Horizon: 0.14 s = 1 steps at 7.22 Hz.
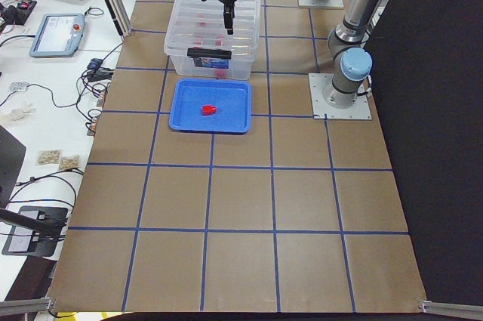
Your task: Place red block in blue tray from box
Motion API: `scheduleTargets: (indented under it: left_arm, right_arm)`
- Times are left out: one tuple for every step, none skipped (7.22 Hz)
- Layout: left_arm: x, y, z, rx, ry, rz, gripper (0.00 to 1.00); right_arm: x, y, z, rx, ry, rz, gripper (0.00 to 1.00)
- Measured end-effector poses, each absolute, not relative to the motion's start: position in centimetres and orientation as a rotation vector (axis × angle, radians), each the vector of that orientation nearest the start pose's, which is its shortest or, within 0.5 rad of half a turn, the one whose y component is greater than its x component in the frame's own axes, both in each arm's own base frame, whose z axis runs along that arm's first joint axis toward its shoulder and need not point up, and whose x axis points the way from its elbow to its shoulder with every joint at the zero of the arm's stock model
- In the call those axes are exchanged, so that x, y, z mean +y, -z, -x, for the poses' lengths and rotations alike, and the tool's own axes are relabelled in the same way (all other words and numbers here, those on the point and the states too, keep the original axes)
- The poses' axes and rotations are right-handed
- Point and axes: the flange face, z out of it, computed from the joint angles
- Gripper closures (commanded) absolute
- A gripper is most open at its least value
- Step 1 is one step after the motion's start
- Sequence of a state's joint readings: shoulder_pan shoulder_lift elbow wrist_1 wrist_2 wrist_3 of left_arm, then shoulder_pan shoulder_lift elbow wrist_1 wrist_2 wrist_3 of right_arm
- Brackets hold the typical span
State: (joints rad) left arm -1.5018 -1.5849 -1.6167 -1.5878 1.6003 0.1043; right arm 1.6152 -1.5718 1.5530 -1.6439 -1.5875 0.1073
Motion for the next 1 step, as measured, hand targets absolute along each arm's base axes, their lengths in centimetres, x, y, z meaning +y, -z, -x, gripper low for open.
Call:
scheduleTargets:
  left_arm:
    - [-49.62,-45.83,9.63,3.115,-0.119,-0.058,0.00]
  right_arm:
    - [-49.38,-50.48,-15.37,3.146,0.147,-0.100,0.00]
